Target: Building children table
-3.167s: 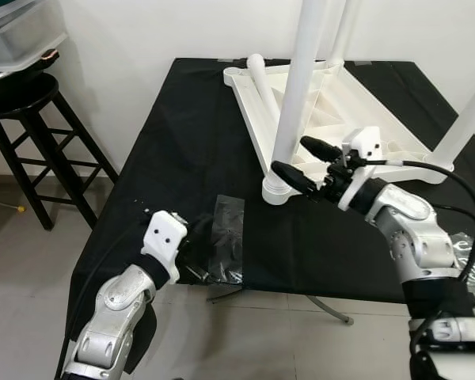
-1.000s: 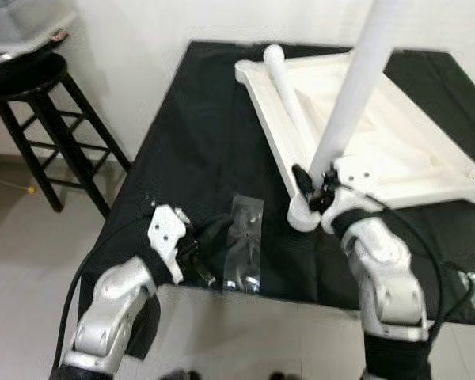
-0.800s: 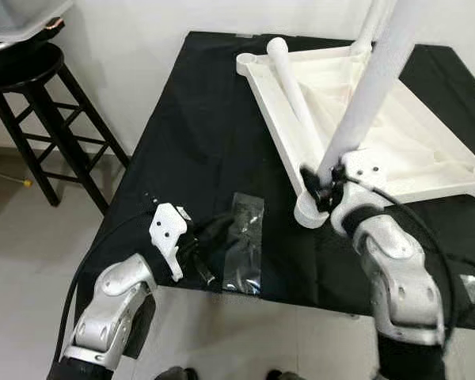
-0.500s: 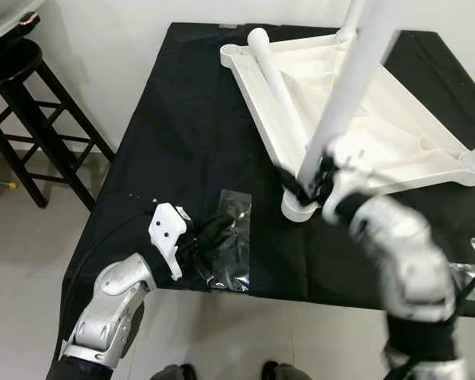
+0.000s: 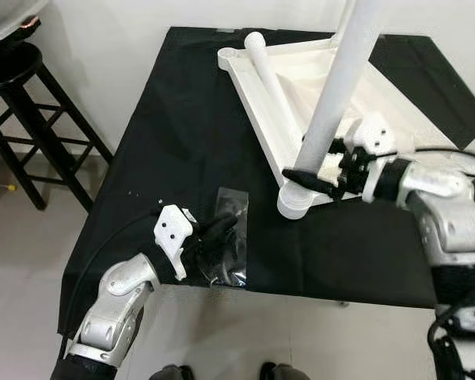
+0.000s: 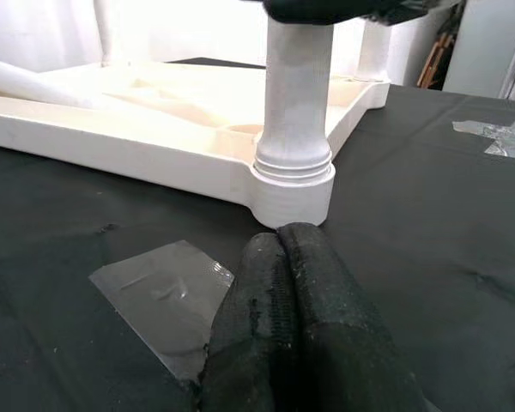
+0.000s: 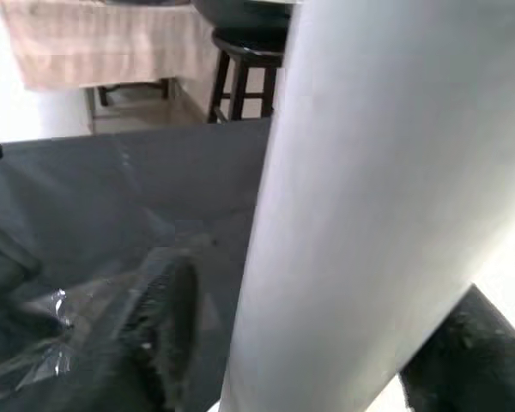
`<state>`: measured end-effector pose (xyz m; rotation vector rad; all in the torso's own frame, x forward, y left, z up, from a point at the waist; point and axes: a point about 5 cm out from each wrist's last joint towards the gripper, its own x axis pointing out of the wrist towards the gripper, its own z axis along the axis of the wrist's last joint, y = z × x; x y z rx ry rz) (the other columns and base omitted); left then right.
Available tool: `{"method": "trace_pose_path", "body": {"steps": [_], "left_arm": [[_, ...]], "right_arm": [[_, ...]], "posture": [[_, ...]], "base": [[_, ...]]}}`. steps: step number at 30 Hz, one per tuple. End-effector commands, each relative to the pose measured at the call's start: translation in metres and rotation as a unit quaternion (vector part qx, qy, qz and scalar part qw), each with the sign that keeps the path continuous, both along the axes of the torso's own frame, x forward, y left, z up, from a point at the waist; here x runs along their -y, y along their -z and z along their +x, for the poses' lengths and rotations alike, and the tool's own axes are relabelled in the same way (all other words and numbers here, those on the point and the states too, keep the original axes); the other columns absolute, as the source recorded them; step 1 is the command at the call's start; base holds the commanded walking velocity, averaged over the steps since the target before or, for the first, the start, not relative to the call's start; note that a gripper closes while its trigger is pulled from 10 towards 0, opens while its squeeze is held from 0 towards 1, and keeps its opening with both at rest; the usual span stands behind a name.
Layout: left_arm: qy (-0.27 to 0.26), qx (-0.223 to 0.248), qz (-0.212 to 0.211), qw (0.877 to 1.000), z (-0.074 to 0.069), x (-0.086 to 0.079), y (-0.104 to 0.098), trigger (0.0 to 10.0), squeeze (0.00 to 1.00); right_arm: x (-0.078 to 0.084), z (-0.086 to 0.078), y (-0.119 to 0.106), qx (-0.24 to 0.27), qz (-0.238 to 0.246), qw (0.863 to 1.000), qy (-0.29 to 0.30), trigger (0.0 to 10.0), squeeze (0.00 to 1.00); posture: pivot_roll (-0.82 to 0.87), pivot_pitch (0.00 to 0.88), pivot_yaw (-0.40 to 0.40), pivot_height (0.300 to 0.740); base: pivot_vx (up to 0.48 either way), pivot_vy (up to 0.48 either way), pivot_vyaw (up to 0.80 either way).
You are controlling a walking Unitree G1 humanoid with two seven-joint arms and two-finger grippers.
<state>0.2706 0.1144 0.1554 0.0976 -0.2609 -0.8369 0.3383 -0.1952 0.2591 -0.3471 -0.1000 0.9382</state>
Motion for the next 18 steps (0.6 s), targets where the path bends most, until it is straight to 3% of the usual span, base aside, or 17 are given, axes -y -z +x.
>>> {"method": "trace_pose_path", "body": {"steps": [1, 7, 9, 16, 17, 18], "left_arm": [[0.006, -0.003, 0.008, 1.0, -0.002, 0.002, 0.005, 10.0, 0.0], [0.007, -0.002, 0.009, 1.0, -0.003, 0.003, 0.006, 10.0, 0.0], [0.006, -0.002, 0.013, 1.0, -0.003, 0.004, 0.007, 10.0, 0.0], [0.005, -0.001, 0.016, 1.0, -0.003, 0.003, 0.007, 10.0, 0.0], [0.004, -0.001, 0.016, 1.0, -0.003, 0.003, 0.008, 10.0, 0.0], [0.004, -0.001, 0.016, 1.0, -0.003, 0.003, 0.008, 10.0, 0.0]], "right_arm": [[0.001, 0.004, 0.009, -0.02, 0.02, 0.999, -0.018, 0.0, 0.0], [-0.001, 0.011, 0.024, -0.038, 0.017, 0.999, -0.007, 0.0, 0.0], [-0.001, 0.012, 0.033, -0.032, 0.015, 0.999, 0.023, 0.0, 0.0], [-0.001, 0.01, 0.039, -0.032, 0.027, 0.998, 0.051, 0.0, 0.0], [-0.011, 0.003, 0.058, -0.053, 0.04, 0.992, 0.107, 0.0, 0.0], [-0.011, 0.003, 0.058, -0.053, 0.04, 0.992, 0.107, 0.0, 0.0]], "posture": [[0.04, 0.165, -0.024, 0.74], [0.04, 0.165, -0.028, 0.74], [0.04, 0.164, -0.032, 0.74], [0.03, 0.164, -0.033, 0.74], [0.02, 0.163, -0.037, 0.74], [0.02, 0.163, -0.037, 0.74]], "base": [[0.0, 0.0, 0.0], [0.0, 0.0, 0.0], [0.0, 0.0, 0.0], [0.0, 0.0, 0.0], [0.0, 0.0, 0.0], [0.0, 0.0, 0.0]]}}
